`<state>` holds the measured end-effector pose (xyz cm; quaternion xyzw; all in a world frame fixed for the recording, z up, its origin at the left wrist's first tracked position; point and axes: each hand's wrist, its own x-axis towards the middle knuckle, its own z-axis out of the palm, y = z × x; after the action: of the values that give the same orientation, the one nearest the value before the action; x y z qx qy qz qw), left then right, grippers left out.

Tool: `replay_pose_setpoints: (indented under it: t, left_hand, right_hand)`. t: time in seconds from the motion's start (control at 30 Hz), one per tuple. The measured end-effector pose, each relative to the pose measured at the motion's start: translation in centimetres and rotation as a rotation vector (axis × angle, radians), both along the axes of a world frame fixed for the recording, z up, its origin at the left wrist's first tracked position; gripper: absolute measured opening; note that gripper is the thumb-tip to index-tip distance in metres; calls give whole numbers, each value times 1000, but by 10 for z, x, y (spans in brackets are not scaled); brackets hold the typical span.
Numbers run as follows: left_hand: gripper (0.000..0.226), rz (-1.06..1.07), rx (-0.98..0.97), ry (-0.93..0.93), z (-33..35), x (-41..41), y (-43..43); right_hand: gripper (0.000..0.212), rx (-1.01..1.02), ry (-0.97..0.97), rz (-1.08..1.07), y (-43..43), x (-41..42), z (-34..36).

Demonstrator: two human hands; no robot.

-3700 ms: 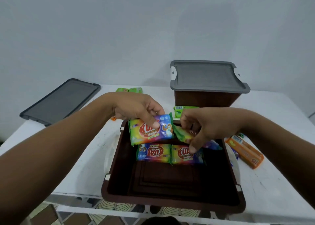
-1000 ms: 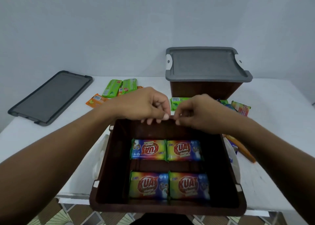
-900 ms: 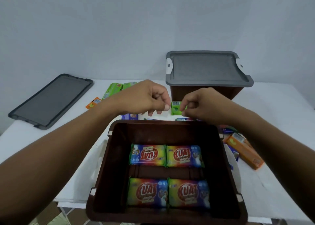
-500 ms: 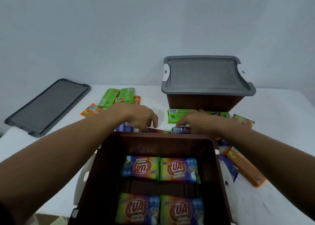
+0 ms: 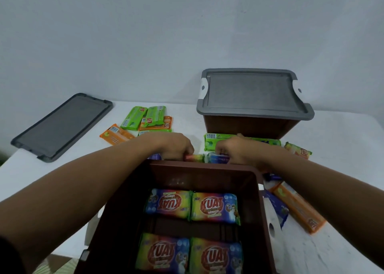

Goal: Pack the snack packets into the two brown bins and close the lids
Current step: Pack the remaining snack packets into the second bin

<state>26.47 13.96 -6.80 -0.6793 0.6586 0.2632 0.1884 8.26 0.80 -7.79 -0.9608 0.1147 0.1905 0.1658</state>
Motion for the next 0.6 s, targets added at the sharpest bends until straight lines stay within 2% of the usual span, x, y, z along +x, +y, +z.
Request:
replay_pose_setpoints:
  t: [0.1,0.2,0.33,0.4,0.53,0.6]
  left_hand:
    - [14,217,-47,253,14,5,8]
    - [15,414,-95,535,27,11,18]
    - [33,559,-45,909,38,21,31]
    - [36,579,-7,1068,43,24,36]
    - [43,595,-60,1151,54,23,48]
    - [42,568,-78,1110,64,17,58]
  right_hand:
    - [20,123,-163,-33,-4,-8,9]
    - [16,204,-198,-131,-5,-7,22]
    - [21,495,-226,-316,2,-10,43]
    - [23,559,-266,-400,7,-10,54]
    - [31,528,-358,-422,21,-9,72]
    - [52,455,-354,-384,29,-13,82]
